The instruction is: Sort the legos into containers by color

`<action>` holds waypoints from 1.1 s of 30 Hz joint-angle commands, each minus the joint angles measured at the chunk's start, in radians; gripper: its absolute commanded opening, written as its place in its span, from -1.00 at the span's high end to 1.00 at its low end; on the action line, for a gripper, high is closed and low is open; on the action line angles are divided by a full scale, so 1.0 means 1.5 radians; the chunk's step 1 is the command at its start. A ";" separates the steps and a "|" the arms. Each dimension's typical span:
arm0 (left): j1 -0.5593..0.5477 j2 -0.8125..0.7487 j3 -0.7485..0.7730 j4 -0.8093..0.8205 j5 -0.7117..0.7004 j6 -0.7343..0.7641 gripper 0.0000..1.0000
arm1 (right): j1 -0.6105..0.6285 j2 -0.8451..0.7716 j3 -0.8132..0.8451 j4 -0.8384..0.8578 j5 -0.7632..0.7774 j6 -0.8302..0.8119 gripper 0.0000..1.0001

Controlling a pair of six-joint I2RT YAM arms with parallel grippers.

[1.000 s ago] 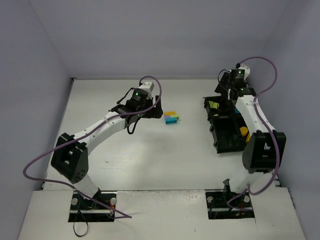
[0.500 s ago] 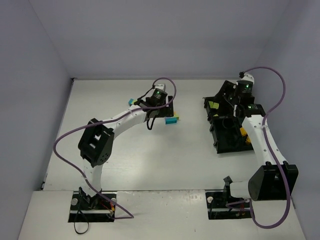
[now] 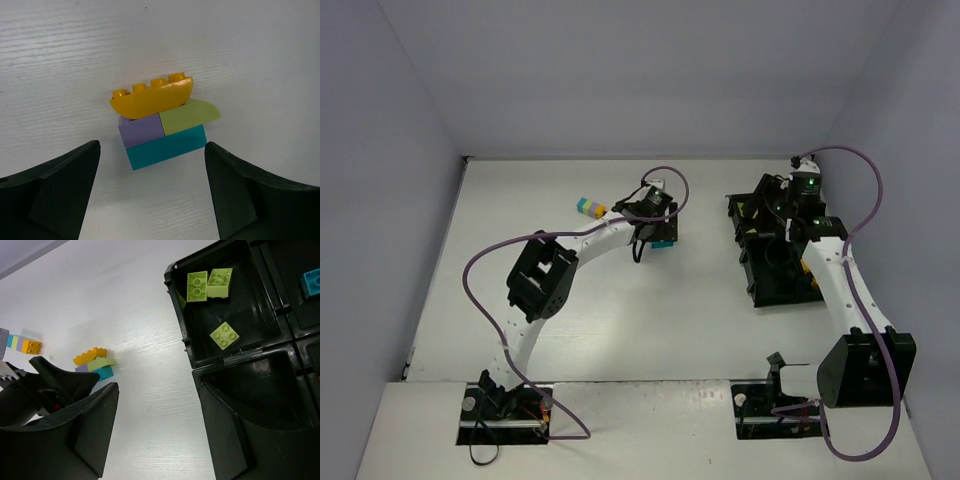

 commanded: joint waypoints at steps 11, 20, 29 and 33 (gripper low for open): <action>-0.026 -0.013 0.041 -0.004 -0.058 -0.004 -0.58 | 0.003 0.001 -0.007 0.029 -0.043 0.007 -0.25; -0.030 0.020 0.095 -0.043 -0.096 -0.020 -0.58 | 0.002 0.003 -0.013 0.030 -0.049 0.009 -0.25; -0.036 0.036 0.118 -0.080 -0.102 -0.046 -0.58 | 0.002 0.000 -0.019 0.030 -0.048 0.008 -0.25; -0.041 0.045 0.125 -0.098 -0.107 -0.047 -0.58 | 0.002 0.000 -0.019 0.030 -0.047 0.006 -0.25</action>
